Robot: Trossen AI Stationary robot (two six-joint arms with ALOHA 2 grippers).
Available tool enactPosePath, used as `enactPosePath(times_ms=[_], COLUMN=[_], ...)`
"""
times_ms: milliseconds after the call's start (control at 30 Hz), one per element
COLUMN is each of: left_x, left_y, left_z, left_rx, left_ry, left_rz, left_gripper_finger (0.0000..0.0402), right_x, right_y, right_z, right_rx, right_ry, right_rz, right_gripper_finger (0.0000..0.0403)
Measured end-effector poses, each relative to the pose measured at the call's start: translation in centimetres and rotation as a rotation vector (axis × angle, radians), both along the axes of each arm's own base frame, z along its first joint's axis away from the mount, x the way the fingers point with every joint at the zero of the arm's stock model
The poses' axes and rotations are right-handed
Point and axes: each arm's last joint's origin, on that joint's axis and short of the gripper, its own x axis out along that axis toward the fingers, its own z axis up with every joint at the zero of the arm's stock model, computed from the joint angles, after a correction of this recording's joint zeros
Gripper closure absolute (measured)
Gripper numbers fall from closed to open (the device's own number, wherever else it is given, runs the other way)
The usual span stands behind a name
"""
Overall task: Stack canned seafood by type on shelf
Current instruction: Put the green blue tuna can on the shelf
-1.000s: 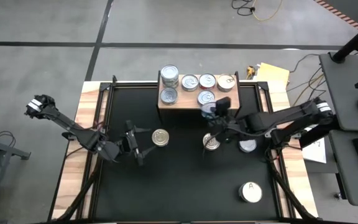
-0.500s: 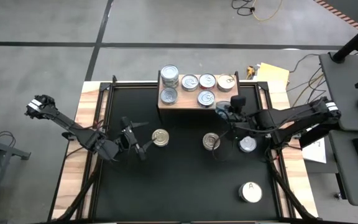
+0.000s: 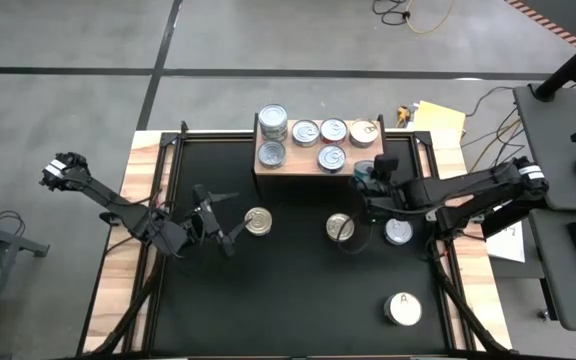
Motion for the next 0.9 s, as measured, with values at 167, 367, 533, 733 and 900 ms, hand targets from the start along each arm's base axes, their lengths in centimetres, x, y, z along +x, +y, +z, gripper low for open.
enactPosePath(times_ms=[167, 367, 533, 733, 900], left_x=[0.0, 0.0, 0.0, 0.0, 0.0], left_y=[0.0, 0.1, 0.1, 0.1, 0.1], left_z=[0.0, -0.3, -0.4, -0.3, -0.3], left_rx=[0.011, 0.015, 0.017, 0.016, 0.019], left_ry=[0.006, 0.015, 0.018, 0.015, 0.020], left_rz=[0.001, 0.001, 0.001, 0.000, 0.000], left_gripper_finger=[0.0086, 0.0086, 0.0086, 0.0086, 0.0086], right_x=[0.3, 0.7, 0.7, 0.8, 0.9], right_y=[-0.9, -1.6, -2.1, -2.1, -2.3], right_z=[-0.1, 0.0, -0.1, -0.2, -0.3], right_rx=[-0.004, -0.007, 0.043, 0.076, 0.165], right_ry=[-0.009, -0.023, -0.025, -0.043, -0.085], right_rz=[-0.019, -0.029, -0.033, -0.034, -0.051], right_gripper_finger=[0.0281, 0.0263, 0.0277, 0.0250, 0.0205])
